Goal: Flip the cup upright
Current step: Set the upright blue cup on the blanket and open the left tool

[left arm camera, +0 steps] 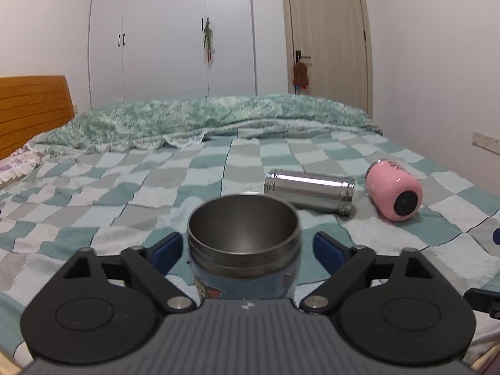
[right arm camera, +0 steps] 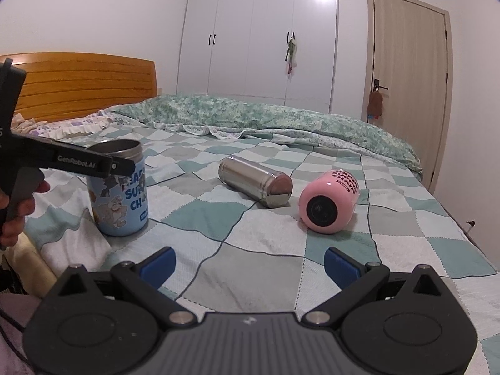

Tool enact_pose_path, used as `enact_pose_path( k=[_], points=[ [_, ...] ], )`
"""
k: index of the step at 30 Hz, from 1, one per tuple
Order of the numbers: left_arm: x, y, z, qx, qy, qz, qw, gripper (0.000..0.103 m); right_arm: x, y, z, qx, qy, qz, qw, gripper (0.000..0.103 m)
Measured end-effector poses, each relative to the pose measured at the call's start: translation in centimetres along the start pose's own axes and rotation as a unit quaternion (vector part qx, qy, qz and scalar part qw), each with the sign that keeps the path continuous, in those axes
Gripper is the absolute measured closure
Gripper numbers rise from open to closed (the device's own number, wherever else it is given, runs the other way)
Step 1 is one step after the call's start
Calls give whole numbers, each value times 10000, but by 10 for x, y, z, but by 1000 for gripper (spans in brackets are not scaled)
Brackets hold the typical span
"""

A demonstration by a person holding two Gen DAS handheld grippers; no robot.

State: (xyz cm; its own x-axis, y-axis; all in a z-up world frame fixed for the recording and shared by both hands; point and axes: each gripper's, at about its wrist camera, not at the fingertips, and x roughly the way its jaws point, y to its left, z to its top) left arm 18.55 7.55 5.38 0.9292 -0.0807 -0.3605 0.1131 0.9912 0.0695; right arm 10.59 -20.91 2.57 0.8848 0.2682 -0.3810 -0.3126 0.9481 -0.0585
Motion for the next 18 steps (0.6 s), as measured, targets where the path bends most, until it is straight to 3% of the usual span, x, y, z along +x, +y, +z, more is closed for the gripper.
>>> enact_pose_path(
  k=[9, 14, 18],
  points=[
    [-47, -6, 3, 43, -347, -11, 9994, 0, -29, 5, -3, 48, -245, -28, 9997, 1],
    [-87, -19, -9, 225, -627, 67, 9978, 0, -53, 9, -13, 130, -506, -177, 9985, 1],
    [-116, -29, -25, 213, -738, -71, 9970, 0, -73, 12, -23, 172, -728, -335, 9966, 1]
  ],
)
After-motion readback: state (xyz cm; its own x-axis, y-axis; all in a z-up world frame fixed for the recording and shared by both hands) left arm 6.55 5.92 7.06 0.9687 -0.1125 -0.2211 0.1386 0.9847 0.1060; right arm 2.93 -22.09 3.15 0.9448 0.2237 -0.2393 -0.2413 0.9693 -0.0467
